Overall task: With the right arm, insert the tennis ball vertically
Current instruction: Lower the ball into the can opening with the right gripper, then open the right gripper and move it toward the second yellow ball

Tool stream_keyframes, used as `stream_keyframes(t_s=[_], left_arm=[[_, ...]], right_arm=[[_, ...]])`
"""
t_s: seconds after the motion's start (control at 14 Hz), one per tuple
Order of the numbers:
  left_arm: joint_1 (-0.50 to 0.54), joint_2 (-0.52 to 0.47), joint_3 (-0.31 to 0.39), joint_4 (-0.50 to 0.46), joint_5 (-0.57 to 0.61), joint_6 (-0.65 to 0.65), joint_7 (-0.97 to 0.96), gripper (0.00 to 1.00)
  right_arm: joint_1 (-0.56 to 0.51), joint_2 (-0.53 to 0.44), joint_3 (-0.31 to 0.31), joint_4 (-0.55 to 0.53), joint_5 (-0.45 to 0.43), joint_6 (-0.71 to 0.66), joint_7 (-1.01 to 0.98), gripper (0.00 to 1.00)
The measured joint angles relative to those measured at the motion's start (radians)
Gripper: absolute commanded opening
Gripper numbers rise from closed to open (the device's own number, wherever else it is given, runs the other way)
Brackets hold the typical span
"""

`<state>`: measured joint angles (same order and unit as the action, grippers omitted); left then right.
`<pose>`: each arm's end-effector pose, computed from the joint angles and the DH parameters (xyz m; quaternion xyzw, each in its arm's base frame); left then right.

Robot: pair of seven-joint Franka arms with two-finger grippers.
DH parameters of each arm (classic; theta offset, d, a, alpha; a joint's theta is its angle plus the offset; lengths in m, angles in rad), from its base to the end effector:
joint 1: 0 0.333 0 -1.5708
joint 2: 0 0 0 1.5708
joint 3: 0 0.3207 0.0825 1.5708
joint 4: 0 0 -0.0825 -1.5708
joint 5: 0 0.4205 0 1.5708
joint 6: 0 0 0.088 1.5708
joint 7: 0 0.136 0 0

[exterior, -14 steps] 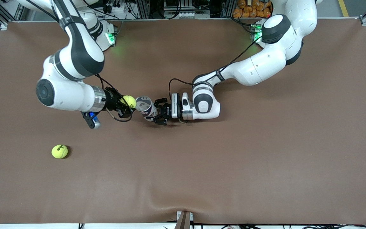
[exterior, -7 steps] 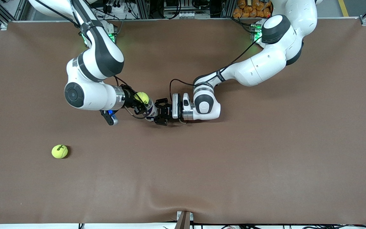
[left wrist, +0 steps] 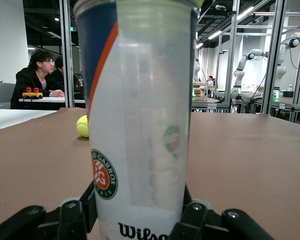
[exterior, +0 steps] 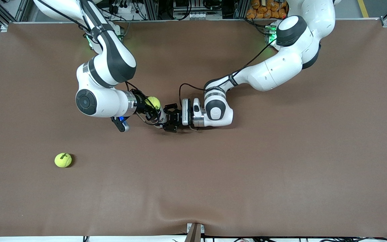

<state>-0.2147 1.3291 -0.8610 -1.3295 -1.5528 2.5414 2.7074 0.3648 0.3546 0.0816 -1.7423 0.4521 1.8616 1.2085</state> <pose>0.5051 -0.6007 0.0677 0.5163 -0.5074 0.4795 0.4961 0.5707 0.3207 0.3237 -0.8621 0.4420 0.2393 0.0644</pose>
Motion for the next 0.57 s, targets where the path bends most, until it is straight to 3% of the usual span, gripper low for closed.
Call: stream_keyframes(t_s=[0.57], left_arm=[[0.0,0.0,0.004,0.001,-0.001,-0.007,0.0,0.63]], right_arm=[[-0.038,-0.006,-0.02,0.009,-0.012,-0.027,-0.01,1.0]])
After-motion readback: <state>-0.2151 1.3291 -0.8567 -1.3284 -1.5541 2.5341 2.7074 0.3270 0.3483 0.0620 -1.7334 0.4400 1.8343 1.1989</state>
